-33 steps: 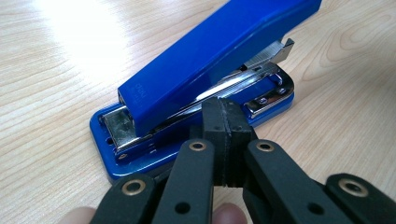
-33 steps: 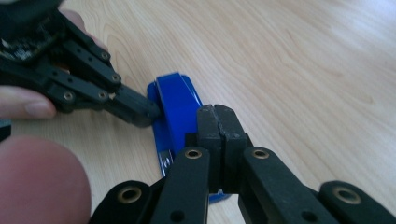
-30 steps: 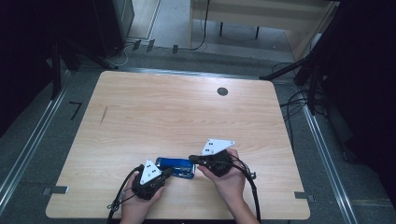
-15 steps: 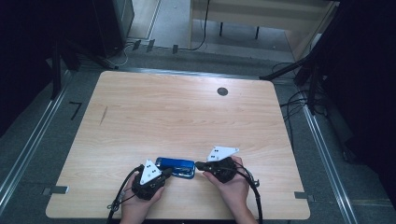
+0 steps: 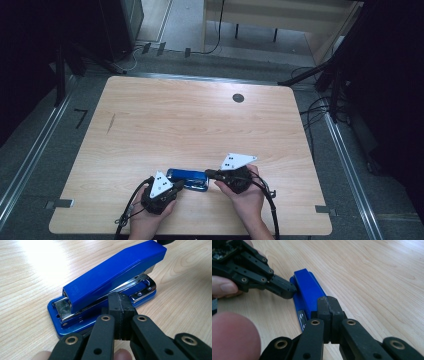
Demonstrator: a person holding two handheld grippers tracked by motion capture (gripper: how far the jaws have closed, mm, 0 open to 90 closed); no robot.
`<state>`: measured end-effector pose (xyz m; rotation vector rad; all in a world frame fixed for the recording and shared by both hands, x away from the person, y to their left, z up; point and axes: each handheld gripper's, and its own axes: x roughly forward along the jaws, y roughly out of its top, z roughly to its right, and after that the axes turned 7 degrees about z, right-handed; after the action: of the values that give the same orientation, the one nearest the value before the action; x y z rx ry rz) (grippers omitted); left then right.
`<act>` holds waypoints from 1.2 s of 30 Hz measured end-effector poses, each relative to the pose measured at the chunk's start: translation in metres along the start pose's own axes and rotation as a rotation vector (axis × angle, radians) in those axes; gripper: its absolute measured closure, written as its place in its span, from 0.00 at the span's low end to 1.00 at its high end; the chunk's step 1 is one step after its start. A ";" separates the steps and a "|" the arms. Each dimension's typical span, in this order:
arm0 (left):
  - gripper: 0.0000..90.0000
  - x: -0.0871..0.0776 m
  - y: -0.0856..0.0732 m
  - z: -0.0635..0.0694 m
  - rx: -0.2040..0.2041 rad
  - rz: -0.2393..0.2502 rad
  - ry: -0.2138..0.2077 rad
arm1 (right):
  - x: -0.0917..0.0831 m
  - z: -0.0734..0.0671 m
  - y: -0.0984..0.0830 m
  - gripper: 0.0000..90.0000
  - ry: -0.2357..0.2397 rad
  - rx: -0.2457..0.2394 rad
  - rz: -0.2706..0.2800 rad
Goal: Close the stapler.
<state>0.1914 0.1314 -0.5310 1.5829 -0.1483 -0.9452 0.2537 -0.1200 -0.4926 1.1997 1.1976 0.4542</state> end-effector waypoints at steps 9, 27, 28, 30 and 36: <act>1.00 0.000 0.000 0.001 0.001 0.002 -0.001 | 0.010 -0.010 0.005 1.00 0.031 -0.021 -0.001; 1.00 -0.022 -0.001 -0.014 -0.048 0.047 0.015 | 0.013 -0.023 -0.002 1.00 0.030 0.027 0.057; 1.00 -0.024 -0.001 -0.016 -0.053 0.051 0.021 | 0.015 -0.025 -0.005 1.00 0.031 0.016 0.049; 0.99 -0.032 -0.001 -0.025 -0.074 0.060 0.036 | 0.016 -0.029 -0.010 1.00 0.020 0.013 0.047; 0.91 -0.048 -0.006 -0.053 -0.138 0.080 0.085 | 0.017 -0.035 -0.027 1.00 0.045 0.052 0.060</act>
<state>0.1907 0.2015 -0.5158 1.4763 -0.0847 -0.8074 0.2211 -0.0995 -0.5205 1.2787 1.2204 0.5003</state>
